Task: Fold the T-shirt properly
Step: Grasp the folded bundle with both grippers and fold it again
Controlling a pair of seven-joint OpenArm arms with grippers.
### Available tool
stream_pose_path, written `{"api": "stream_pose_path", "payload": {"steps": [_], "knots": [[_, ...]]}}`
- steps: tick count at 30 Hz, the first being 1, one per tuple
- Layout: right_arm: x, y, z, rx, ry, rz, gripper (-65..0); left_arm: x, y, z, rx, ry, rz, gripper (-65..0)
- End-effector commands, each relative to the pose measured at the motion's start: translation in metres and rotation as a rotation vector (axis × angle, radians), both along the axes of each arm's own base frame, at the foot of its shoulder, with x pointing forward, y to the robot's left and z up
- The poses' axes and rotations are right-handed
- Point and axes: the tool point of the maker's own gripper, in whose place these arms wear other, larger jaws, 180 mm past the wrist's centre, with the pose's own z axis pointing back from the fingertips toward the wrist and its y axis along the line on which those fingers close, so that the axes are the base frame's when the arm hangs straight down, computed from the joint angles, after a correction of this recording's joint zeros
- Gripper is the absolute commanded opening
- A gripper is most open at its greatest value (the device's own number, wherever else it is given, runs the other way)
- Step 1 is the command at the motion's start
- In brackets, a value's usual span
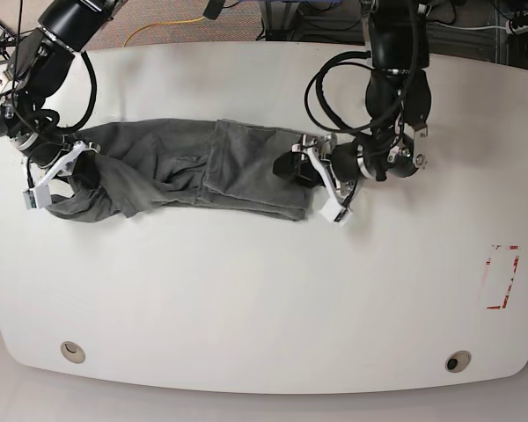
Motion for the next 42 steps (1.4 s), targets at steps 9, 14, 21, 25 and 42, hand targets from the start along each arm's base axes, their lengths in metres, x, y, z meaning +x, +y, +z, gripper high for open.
{"api": "stream_pose_path", "payload": {"steps": [9,14,21,25,42], "knots": [[0.004,0.051,0.063,-0.105,-0.185,0.175,-65.0,0.014,-0.033,-0.015,-0.092,0.168,0.085,-30.0],[0.002,0.073,0.063,-0.049,-0.194,0.242,-65.0,0.015,-0.042,-0.022,-0.106,0.175,0.086,-30.0],[0.002,0.106,0.059,0.038,-0.205,0.29,-65.0,0.015,-0.056,-0.018,-0.209,0.197,0.105,-30.0],[0.004,0.132,0.052,0.073,-0.195,0.327,-65.0,0.015,-0.058,-0.016,-0.219,0.198,0.101,-30.0],[0.029,0.157,0.037,0.213,-0.184,0.276,-53.7,0.015,-0.058,-0.015,-0.219,0.195,0.1,-30.0]]}}
